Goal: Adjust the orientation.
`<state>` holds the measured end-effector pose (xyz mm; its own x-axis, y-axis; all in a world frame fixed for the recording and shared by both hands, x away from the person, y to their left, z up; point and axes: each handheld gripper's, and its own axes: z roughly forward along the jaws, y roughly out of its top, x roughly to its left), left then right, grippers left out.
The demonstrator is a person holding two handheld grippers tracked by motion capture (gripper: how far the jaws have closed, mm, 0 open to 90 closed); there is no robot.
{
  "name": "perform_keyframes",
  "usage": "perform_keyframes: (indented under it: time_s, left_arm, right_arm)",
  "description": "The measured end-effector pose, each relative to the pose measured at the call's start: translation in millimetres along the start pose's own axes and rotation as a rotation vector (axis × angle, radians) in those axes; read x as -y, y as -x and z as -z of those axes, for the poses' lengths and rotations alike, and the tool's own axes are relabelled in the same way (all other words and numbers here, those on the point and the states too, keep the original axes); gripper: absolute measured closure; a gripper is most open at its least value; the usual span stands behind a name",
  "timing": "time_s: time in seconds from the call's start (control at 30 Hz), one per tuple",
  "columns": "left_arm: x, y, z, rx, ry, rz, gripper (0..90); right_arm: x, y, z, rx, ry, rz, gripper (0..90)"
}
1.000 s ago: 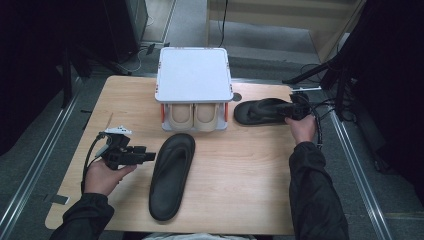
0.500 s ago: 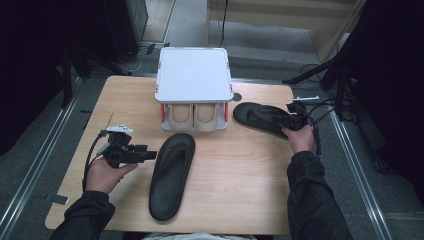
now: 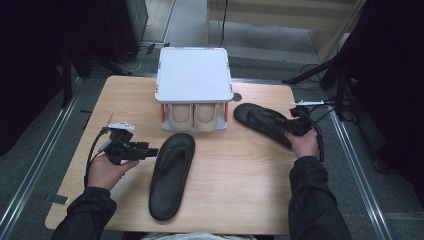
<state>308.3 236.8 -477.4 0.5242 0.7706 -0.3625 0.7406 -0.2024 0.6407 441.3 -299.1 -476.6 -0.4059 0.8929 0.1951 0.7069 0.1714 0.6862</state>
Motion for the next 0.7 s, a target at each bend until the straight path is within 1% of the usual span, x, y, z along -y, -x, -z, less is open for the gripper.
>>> perform_keyframes:
  time_s: [0.07, 0.17, 0.27, 0.33, 0.43, 0.53, 0.63, 0.7]
  left_arm:
    - [-0.9, -0.7, -0.2, 0.001, -0.001, -0.004, 43.6]
    - [-1.8, -1.1, -0.8, -0.003, 0.001, 0.001, 43.6]
    - [-2.5, -1.8, -1.0, -0.003, 0.0, -0.001, 43.6]
    - [-2.7, -2.4, -1.6, -0.005, 0.0, 0.001, 43.5]
    - [-3.0, -4.1, -1.2, -0.005, -0.001, 0.005, 43.5]
    - [-2.9, -5.1, -0.2, -0.006, 0.001, 0.004, 43.4]
    - [-2.8, -5.4, 0.0, -0.006, 0.004, 0.006, 43.4]
    - [-2.8, -5.4, 0.0, -0.006, 0.004, 0.005, 43.3]
  right_arm:
    - [4.2, 4.0, 2.5, 0.0, -0.003, -0.014, 90.0]
    - [10.7, 7.2, 3.0, 0.01, -0.029, -0.014, 90.0]
    - [16.8, 8.6, 0.7, 0.04, -0.064, 0.02, 90.0]
    - [19.5, 9.3, -2.4, 0.057, -0.091, 0.021, 90.0]
    - [20.9, 8.4, -4.1, 0.057, -0.101, 0.01, 90.0]
    - [21.5, 6.0, -4.8, 0.046, -0.103, 0.016, 90.0]
    - [22.1, 0.5, -5.5, 0.039, -0.11, 0.025, 90.0]
    - [22.5, -5.7, -5.8, 0.028, -0.12, 0.037, 90.0]
